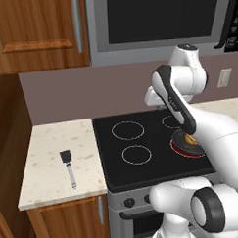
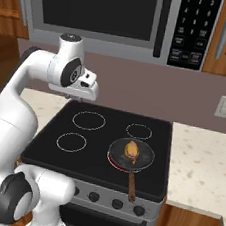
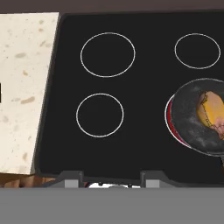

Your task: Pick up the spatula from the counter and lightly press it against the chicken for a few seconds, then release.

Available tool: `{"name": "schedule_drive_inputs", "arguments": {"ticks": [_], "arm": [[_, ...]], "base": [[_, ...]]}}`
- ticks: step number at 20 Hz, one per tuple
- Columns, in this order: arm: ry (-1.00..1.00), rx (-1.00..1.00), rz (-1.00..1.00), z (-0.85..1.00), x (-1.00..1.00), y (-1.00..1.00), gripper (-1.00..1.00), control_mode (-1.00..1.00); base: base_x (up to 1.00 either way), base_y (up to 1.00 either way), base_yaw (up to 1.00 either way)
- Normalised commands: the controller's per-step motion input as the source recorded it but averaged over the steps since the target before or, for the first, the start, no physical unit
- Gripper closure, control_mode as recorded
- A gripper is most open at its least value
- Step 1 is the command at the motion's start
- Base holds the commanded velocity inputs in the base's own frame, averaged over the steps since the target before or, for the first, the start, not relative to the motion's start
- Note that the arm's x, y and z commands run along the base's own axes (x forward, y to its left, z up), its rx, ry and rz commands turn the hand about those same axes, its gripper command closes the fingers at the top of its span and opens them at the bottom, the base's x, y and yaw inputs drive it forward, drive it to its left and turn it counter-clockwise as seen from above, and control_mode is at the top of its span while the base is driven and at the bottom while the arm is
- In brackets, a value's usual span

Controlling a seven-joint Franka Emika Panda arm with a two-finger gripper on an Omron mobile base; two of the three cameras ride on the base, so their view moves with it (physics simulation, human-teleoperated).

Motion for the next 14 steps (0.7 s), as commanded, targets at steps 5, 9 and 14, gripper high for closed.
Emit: {"name": "schedule_drive_inputs", "arguments": {"ticks": [5, 9, 14], "arm": [[-0.01, 0.00, 0.00, 0.00, -0.24, 0.11, -1.00, -1.00], [-0.06, 0.00, 0.00, 0.00, -0.52, 0.12, -1.00, -1.00], [-0.05, 0.00, 0.00, 0.00, -0.55, 0.33, -1.00, -1.00]], "base": [[0.00, 0.00, 0.00], [0.00, 0.00, 0.00], [0.00, 0.00, 0.00]]}}
